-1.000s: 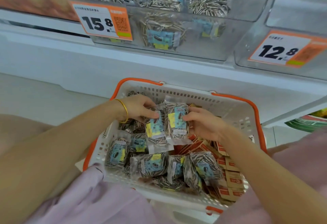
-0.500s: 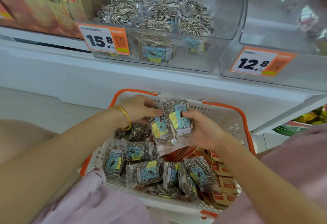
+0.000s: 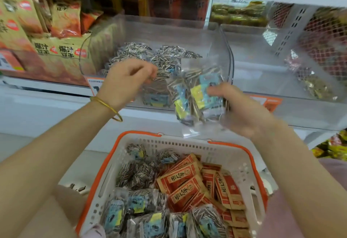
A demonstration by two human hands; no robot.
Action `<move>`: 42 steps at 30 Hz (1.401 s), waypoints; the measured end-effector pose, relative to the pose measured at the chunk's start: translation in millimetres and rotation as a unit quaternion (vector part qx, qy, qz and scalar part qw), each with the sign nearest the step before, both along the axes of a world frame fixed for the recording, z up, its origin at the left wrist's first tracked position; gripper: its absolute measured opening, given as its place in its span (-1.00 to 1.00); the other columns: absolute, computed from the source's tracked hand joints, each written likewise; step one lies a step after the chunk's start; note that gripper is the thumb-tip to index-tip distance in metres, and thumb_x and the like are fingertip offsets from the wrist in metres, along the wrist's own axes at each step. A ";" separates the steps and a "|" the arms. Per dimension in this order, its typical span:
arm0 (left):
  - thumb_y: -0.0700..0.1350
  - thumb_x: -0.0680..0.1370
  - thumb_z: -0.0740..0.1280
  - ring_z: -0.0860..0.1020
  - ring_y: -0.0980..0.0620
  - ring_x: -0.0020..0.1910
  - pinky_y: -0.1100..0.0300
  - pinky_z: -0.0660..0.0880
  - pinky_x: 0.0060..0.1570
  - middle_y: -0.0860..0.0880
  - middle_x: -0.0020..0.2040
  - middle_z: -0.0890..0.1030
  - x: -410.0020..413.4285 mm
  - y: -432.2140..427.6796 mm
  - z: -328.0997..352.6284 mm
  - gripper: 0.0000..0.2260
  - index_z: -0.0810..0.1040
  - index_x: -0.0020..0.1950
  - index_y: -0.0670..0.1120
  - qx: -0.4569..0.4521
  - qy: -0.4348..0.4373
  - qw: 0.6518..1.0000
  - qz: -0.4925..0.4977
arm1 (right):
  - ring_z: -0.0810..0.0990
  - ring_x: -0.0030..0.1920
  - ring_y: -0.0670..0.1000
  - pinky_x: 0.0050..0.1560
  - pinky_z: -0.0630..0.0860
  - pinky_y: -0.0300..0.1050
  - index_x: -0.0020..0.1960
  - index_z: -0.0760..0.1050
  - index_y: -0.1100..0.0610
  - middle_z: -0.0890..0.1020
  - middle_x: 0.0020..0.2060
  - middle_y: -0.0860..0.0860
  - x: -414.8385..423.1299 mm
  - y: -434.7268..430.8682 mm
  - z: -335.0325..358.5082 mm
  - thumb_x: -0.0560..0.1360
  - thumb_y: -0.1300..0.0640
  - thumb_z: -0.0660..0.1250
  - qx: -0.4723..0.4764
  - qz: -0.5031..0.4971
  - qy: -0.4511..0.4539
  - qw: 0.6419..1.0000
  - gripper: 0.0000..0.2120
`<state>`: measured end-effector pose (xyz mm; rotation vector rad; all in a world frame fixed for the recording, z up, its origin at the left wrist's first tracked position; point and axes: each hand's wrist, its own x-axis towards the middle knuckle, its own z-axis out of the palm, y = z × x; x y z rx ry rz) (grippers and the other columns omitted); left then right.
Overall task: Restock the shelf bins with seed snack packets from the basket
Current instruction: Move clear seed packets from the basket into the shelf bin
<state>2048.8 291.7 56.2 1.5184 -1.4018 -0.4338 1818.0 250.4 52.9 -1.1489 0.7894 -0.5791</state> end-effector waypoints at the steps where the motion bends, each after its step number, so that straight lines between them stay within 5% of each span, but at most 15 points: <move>1: -0.20 0.54 0.27 0.57 0.05 -0.17 0.17 0.51 -0.14 0.01 -0.13 0.63 0.2 -13.3 7.8 -0.85 0.63 -0.04 -0.11 -0.038 -0.041 0.998 0.016 | 0.63 0.04 0.12 -0.02 0.58 0.12 0.14 0.49 0.07 0.64 0.07 0.09 4.5 -11.5 18.7 0.26 0.10 0.36 -0.056 -0.021 0.006 0.998 -0.56; 5: -0.20 0.54 0.30 0.53 -0.10 0.12 0.13 0.42 0.14 -0.12 0.12 0.61 0.2 -73.1 18.1 -0.80 0.62 0.13 -0.14 0.043 -0.271 0.962 0.007 | 0.61 -0.02 0.07 -0.06 0.61 0.09 0.01 0.47 -0.03 0.61 -0.02 0.04 32.0 -57.6 69.9 0.23 0.02 0.38 -0.219 -0.044 0.095 0.970 -0.65; 9: -0.11 0.50 0.39 0.47 -0.05 0.24 0.25 0.33 0.18 -0.07 0.28 0.52 1.4 -98.3 13.1 -0.65 0.53 0.27 -0.14 0.216 -0.329 0.914 -0.100 | 0.49 0.23 0.17 0.22 0.45 0.28 0.18 0.49 -0.01 0.50 0.29 0.08 55.2 -95.3 73.7 0.11 -0.06 0.42 -0.193 0.051 0.245 0.949 -0.37; 12: -0.08 0.49 0.39 0.43 -0.01 0.27 0.40 0.26 0.06 -0.04 0.30 0.49 5.6 -98.4 10.2 -0.61 0.50 0.31 -0.09 0.258 -0.325 0.901 -0.128 | 0.58 0.15 0.19 0.22 0.45 0.27 0.24 0.46 0.08 0.55 0.23 0.11 61.2 -108.4 72.0 0.13 -0.05 0.42 -0.148 0.098 0.318 0.931 -0.32; 17: -0.08 0.47 0.43 0.44 0.00 0.27 0.33 0.28 0.16 -0.03 0.30 0.50 12.2 -99.1 2.9 -0.61 0.52 0.29 -0.05 0.261 -0.281 0.916 -0.120 | 0.58 0.15 0.22 0.28 0.41 0.26 0.13 0.49 0.16 0.61 0.11 0.20 60.9 -117.5 78.8 0.48 0.06 0.23 -0.125 0.159 0.394 0.897 -0.72; 21: -0.08 0.46 0.43 0.41 -0.03 0.28 0.29 0.29 0.17 -0.05 0.30 0.47 14.5 -100.3 3.2 -0.64 0.55 0.24 -0.09 0.255 -0.284 0.918 -0.107 | 0.55 0.19 0.19 0.22 0.48 0.18 0.26 0.44 0.15 0.57 0.19 0.17 61.1 -116.1 79.2 0.47 0.02 0.27 -0.153 0.169 0.443 0.867 -0.60; 26: -0.08 0.45 0.44 0.48 -0.07 0.16 0.19 0.38 0.13 -0.05 0.12 0.53 16.3 -102.6 0.3 -0.71 0.52 0.13 -0.09 0.254 -0.302 0.912 -0.109 | 0.16 0.47 0.13 0.30 0.38 0.19 0.48 0.17 0.00 0.12 0.52 0.00 65.4 -111.5 75.5 0.46 0.02 0.31 -0.247 0.198 0.515 0.797 -0.37; 34: -0.09 0.50 0.38 0.42 -0.02 0.24 0.30 0.29 0.06 -0.05 0.27 0.47 12.0 -98.1 5.1 -0.65 0.46 0.27 -0.08 0.265 -0.305 0.907 -0.115 | 0.27 0.40 0.07 0.38 0.29 0.04 0.51 0.11 0.04 0.24 0.46 0.04 63.3 -107.6 62.8 0.44 0.11 0.36 -0.421 0.262 0.525 0.691 -0.28; 39: -0.10 0.51 0.37 0.39 -0.02 0.28 0.32 0.26 0.11 -0.04 0.32 0.43 10.2 -97.5 7.1 -0.62 0.43 0.32 -0.05 0.282 -0.302 0.903 -0.118 | 0.06 0.51 0.07 0.45 0.10 -0.05 0.55 -0.12 0.05 0.05 0.53 0.09 59.6 -103.0 56.0 0.50 0.13 0.34 -0.448 0.308 0.549 0.635 -0.19; 42: -0.08 0.51 0.37 0.39 -0.03 0.29 0.23 0.29 0.22 -0.04 0.34 0.41 10.5 -96.9 6.3 -0.61 0.42 0.32 -0.04 0.288 -0.299 0.903 -0.114 | 0.10 0.50 0.14 0.45 0.17 0.08 0.56 -0.15 0.04 0.05 0.53 0.12 69.6 -99.4 60.5 0.48 0.06 0.38 -0.461 0.314 0.620 0.552 -0.13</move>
